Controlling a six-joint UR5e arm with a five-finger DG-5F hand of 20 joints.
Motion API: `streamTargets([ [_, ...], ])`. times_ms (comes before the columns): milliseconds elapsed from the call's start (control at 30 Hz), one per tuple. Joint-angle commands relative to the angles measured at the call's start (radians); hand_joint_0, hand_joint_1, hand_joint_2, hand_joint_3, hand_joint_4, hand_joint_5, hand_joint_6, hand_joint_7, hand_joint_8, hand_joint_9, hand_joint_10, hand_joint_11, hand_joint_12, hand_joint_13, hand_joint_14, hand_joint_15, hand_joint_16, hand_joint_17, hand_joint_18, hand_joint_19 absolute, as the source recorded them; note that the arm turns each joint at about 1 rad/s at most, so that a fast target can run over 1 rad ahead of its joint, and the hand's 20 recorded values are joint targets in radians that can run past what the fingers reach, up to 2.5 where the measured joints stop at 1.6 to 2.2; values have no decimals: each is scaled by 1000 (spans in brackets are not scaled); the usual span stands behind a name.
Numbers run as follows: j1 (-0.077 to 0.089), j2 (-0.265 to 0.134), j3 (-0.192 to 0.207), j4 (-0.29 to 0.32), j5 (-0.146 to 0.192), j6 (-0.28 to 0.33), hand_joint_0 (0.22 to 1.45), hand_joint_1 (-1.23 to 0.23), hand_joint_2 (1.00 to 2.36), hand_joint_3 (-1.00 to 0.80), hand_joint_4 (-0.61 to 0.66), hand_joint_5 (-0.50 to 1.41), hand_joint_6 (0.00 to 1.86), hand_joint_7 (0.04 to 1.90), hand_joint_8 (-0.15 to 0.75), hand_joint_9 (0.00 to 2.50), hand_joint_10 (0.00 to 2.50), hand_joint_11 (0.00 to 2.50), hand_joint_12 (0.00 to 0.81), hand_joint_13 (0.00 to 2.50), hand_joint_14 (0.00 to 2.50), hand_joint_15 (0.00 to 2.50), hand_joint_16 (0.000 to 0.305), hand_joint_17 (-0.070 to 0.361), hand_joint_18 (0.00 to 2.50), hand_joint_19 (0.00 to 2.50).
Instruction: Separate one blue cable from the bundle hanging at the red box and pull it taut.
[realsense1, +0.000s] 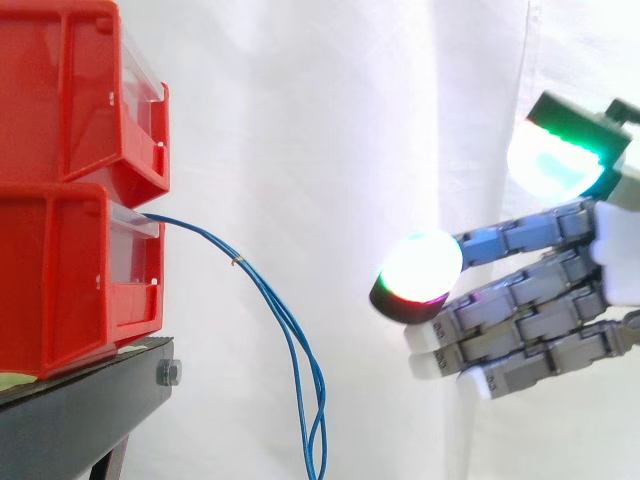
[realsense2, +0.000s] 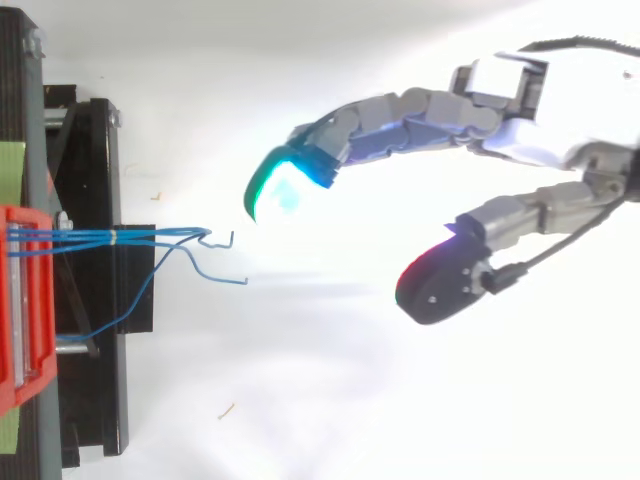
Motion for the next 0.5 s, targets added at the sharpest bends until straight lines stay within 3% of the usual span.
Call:
streamTargets([
  [0, -3, -30, 19, -1, 0, 2, 558, -637, 1000, -500, 208, -223, 502, 724, 270, 396, 3, 112, 312, 290, 0, 53, 41, 92, 276, 147],
  [33, -5, -32, 24, 1, 1, 2, 559, -636, 1000, -500, 208, -223, 502, 724, 270, 398, 2, 106, 312, 292, 0, 54, 41, 91, 279, 150],
  [167, -1, -36, 30, 31, 78, -27, 560, -634, 1000, -500, 209, -222, 502, 724, 272, 400, 3, 108, 311, 294, 1, 50, 41, 91, 282, 146],
  [467, -1, -43, 30, 80, 132, -53, 562, -635, 1000, -500, 212, -221, 502, 723, 271, 406, 3, 108, 311, 299, 0, 56, 40, 91, 290, 150],
])
